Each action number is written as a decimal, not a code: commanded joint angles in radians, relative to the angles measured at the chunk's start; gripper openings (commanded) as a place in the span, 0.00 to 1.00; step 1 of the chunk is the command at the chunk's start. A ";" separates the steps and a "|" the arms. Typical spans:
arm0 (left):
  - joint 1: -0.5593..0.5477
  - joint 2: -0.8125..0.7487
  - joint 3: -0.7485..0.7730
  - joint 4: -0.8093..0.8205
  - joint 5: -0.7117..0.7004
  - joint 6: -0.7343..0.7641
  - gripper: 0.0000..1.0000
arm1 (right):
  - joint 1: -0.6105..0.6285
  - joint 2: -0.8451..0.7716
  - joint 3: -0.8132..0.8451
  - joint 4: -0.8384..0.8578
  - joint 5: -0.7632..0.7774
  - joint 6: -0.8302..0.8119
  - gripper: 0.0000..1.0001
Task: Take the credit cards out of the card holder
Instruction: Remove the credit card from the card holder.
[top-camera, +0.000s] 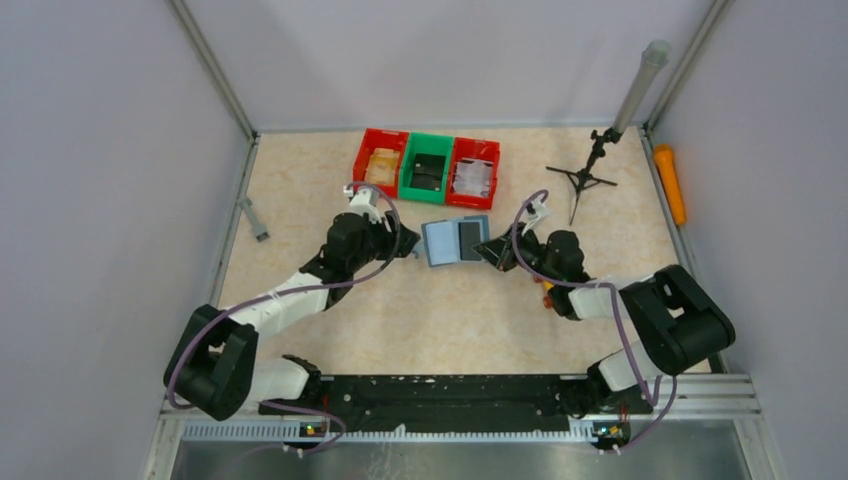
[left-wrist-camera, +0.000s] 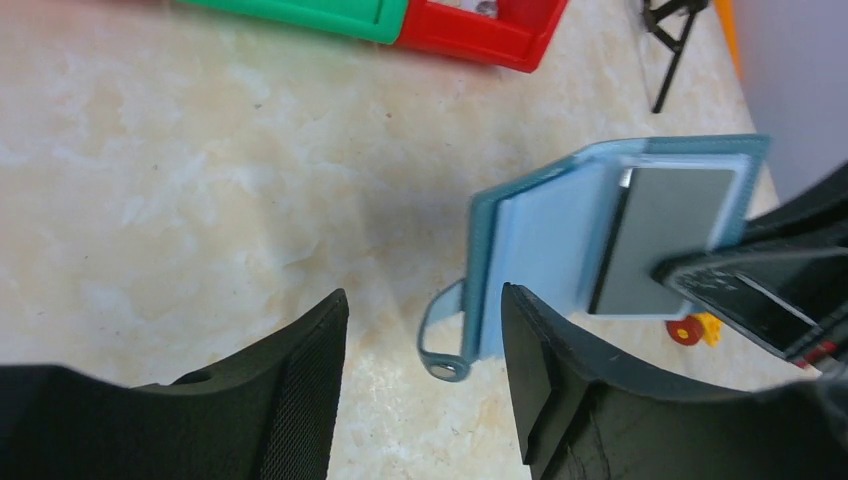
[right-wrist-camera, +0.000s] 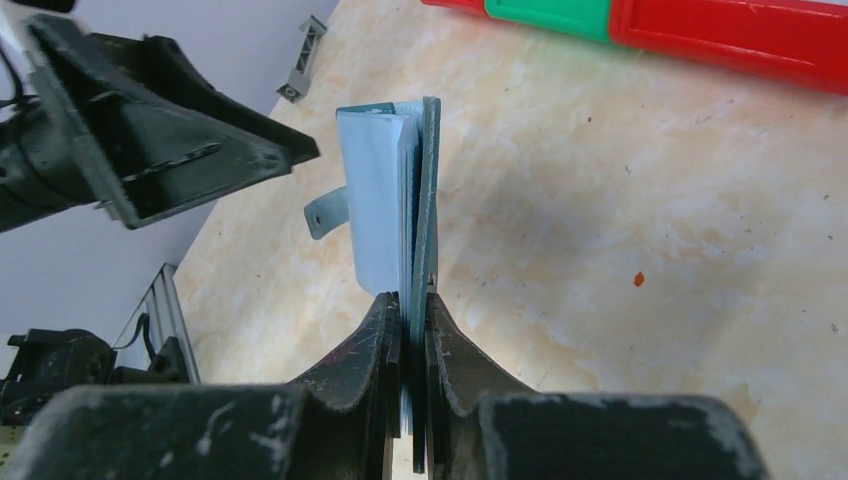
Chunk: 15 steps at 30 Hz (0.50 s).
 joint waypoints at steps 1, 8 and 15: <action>-0.004 -0.083 -0.047 0.144 0.094 0.041 0.59 | -0.007 0.024 0.055 0.006 -0.009 -0.006 0.00; -0.006 -0.042 -0.085 0.372 0.354 0.020 0.45 | -0.007 0.054 0.070 0.010 -0.047 0.008 0.00; -0.014 0.165 0.017 0.394 0.504 -0.051 0.36 | -0.007 0.115 0.070 0.214 -0.209 0.114 0.00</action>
